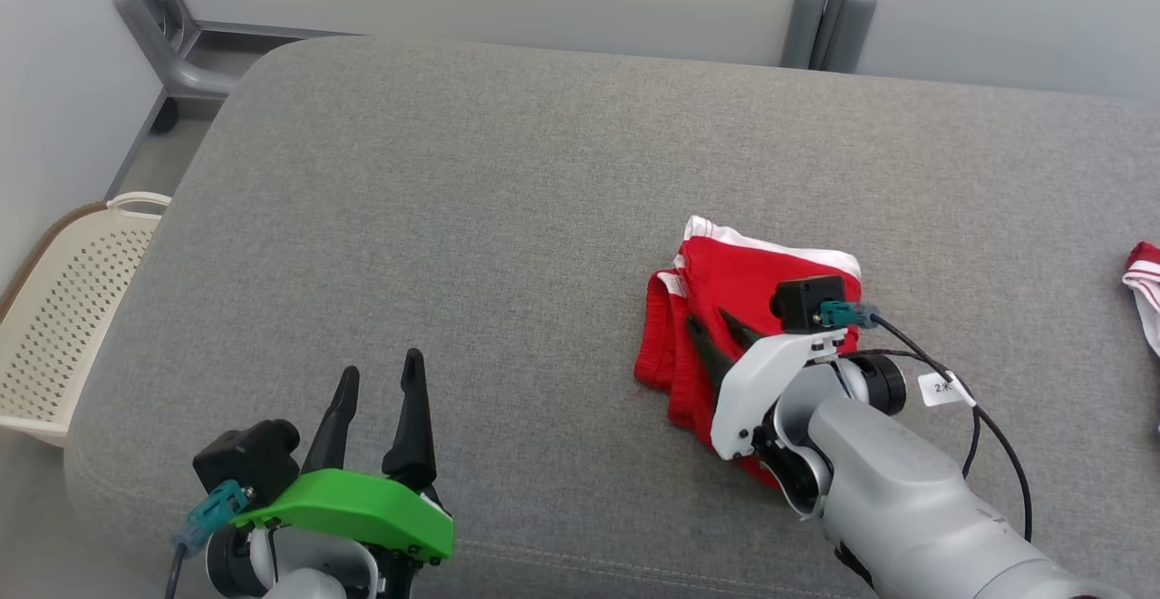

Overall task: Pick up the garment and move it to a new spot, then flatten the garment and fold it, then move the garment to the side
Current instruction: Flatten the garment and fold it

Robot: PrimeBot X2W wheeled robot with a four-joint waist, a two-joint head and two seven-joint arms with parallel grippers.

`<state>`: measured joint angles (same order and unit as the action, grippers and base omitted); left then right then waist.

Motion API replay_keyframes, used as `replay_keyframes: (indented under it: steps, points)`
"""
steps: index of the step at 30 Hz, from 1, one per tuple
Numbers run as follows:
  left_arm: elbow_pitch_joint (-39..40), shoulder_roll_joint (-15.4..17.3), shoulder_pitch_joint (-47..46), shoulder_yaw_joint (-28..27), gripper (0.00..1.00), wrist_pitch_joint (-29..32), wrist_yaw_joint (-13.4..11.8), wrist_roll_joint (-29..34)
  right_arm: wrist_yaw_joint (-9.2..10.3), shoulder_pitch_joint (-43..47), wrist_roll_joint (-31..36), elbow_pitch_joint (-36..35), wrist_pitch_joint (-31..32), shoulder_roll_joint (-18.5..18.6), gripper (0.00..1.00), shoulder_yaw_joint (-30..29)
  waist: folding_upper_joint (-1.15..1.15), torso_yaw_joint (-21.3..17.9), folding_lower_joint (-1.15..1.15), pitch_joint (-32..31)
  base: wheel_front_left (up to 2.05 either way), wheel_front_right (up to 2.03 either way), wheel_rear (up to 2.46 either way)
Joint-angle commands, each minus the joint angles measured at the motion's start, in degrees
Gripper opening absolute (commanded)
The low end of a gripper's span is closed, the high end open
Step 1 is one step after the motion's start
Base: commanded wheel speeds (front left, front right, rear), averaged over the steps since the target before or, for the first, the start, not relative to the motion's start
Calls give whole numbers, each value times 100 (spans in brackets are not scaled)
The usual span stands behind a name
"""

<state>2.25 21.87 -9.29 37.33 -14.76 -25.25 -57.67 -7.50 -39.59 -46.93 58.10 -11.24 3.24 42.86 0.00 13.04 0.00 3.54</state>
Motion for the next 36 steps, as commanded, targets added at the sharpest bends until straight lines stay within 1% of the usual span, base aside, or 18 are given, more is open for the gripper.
replay_keyframes:
  steps: [1, 5, 9, 13, 16, 24, 27, 28, 29, 30, 33, 36]
  points:
    - [-14, -20, 23, -1, 100, -10, 20, -14, 3, -81, 83, 56, -58, 4, 100, 23, 0, -10, 0, -11, 0, 0, 0]
    - [-36, -21, 51, 20, 100, 10, 17, -30, 3, -145, 195, 65, -134, -22, 100, 77, 0, -58, 0, -67, 0, 0, 0]
    - [-21, 18, 91, 38, 100, 34, -6, -28, 3, -167, 260, -205, -216, -28, 100, 155, 0, -137, 0, -133, 0, 0, 0]
    - [22, 34, 130, 61, 100, 54, -50, -19, 3, -176, 351, -383, -309, -15, 100, -40, 0, -232, 0, -181, 0, 0, 0]
    - [56, 50, 161, 66, 100, 69, -71, -16, 3, -178, 462, -469, -367, 83, 100, -405, 0, -308, 0, -188, 0, 0, 0]
    - [121, 34, 175, 117, 100, 83, -102, 20, 3, 300, 1079, -809, -396, 525, 100, -1768, 0, -447, 0, -149, 0, 0, 0]
    - [133, 12, 175, 144, 100, 89, -100, 32, 3, 582, 1340, -1012, -397, 525, 100, -2146, 0, -479, 0, -130, 0, 0, 0]
    - [133, 12, 175, 144, 100, 89, -100, 32, 3, 582, 1340, -1012, -397, 525, 100, -2146, 0, -479, 0, -130, 0, 0, 0]
    - [135, 5, 176, 149, 100, 90, -103, 33, 3, 666, 1434, -1089, -397, 508, 92, -2234, 0, -487, 0, -121, 0, 0, 0]
    - [136, 1, 174, 156, 100, 90, -103, 34, 3, 753, 1516, -1150, -397, 485, 55, -2303, 0, -492, 0, -110, 0, 0, 0]
    - [131, -17, 133, 178, 100, 96, -77, 24, 3, 1039, 1788, -1224, -321, 337, 0, -2432, 0, -479, 0, -51, 0, 0, 0]
    - [108, -22, 64, 189, 100, 99, -61, 34, 3, 1152, 1897, -1214, -226, 215, 0, -2436, 0, -417, 0, 8, 0, 0, 0]
